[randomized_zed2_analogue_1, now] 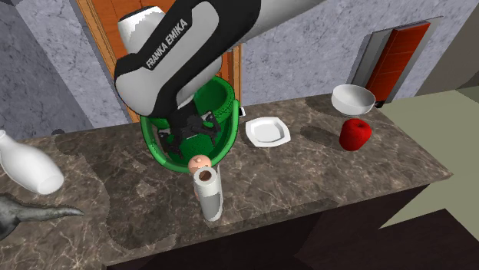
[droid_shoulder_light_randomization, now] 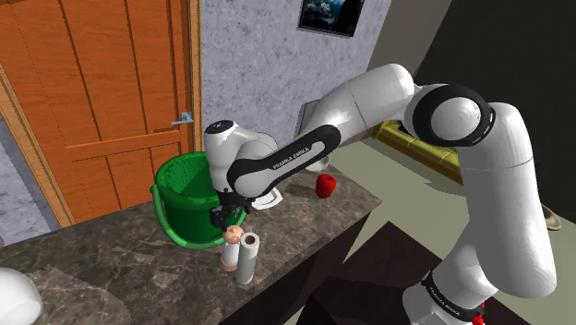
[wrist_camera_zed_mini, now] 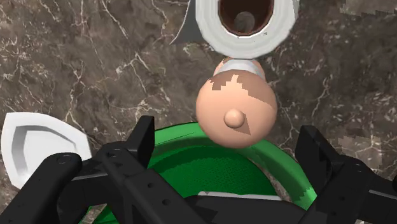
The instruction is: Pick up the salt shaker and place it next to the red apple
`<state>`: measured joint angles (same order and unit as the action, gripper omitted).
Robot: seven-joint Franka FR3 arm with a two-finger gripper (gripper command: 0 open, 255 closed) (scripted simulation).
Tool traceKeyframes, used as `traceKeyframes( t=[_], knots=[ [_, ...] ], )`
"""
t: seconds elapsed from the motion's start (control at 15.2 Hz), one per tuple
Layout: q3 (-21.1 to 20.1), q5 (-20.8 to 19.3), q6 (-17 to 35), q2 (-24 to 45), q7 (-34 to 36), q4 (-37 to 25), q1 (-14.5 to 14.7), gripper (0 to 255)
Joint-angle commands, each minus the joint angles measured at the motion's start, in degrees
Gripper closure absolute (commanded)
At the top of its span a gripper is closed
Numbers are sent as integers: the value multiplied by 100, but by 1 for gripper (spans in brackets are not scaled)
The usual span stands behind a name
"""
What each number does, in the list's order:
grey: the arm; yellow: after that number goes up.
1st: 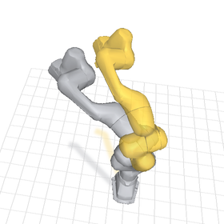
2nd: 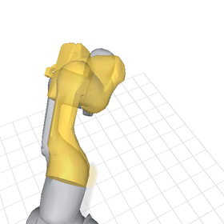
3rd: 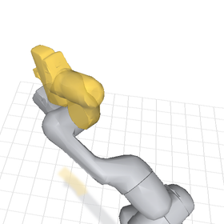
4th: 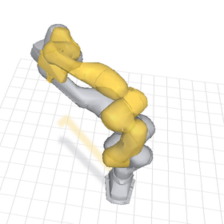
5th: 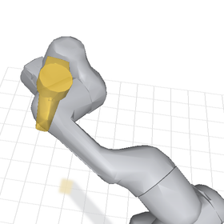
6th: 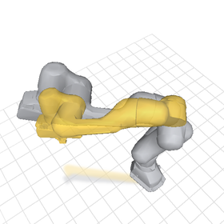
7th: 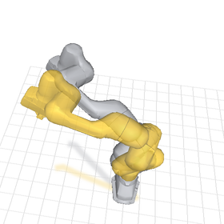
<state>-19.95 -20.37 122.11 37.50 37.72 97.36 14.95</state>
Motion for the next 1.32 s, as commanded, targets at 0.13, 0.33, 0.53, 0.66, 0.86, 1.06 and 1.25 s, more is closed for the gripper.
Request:
traceKeyframes(
  t=[0.13,0.33,0.53,0.66,0.86,1.06,1.25],
  knots=[
    [171,-192,-76,718,107,-752,254,0],
    [213,-241,85,835,136,-705,257,0],
    [256,-292,242,959,165,-670,262,0],
    [264,-301,271,983,170,-665,263,0],
    [264,-301,271,983,170,-665,263,0],
    [264,-301,270,983,170,-665,263,0],
    [264,-301,270,983,170,-665,263,255]
  ],
)
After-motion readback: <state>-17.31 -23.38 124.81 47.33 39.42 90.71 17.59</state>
